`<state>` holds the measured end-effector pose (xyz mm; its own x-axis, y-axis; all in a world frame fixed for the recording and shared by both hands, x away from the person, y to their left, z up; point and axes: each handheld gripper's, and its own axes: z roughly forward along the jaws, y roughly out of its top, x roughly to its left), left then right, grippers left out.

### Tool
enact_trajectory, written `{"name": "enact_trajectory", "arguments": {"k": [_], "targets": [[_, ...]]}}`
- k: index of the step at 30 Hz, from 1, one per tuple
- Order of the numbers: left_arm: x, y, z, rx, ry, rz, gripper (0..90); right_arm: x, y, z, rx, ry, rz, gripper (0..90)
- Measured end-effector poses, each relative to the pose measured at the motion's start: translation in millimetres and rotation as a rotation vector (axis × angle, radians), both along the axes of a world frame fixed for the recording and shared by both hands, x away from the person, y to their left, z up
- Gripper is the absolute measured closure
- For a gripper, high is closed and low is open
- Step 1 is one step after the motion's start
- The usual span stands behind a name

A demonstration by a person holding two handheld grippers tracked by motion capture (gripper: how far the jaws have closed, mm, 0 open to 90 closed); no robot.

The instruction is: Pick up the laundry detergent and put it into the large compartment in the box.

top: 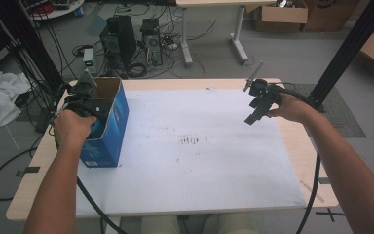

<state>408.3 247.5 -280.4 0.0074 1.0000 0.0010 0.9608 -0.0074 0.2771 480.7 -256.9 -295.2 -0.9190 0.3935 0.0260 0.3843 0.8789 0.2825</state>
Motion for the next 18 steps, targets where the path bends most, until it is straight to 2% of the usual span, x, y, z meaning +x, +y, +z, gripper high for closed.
{"name": "enact_trajectory", "arguments": {"k": [10, 18], "targets": [[-1.9, 4.6, 3.0, -0.013, -0.006, 0.016, 34.9, -0.6, 1.1, -1.4, -0.003, 0.003, 0.004, 18.5], [-4.1, 5.5, 9.0, -0.030, -0.037, 0.028, 32.3, -1.5, 1.1, -1.0, -0.004, 0.005, 0.004, 18.4]]}}
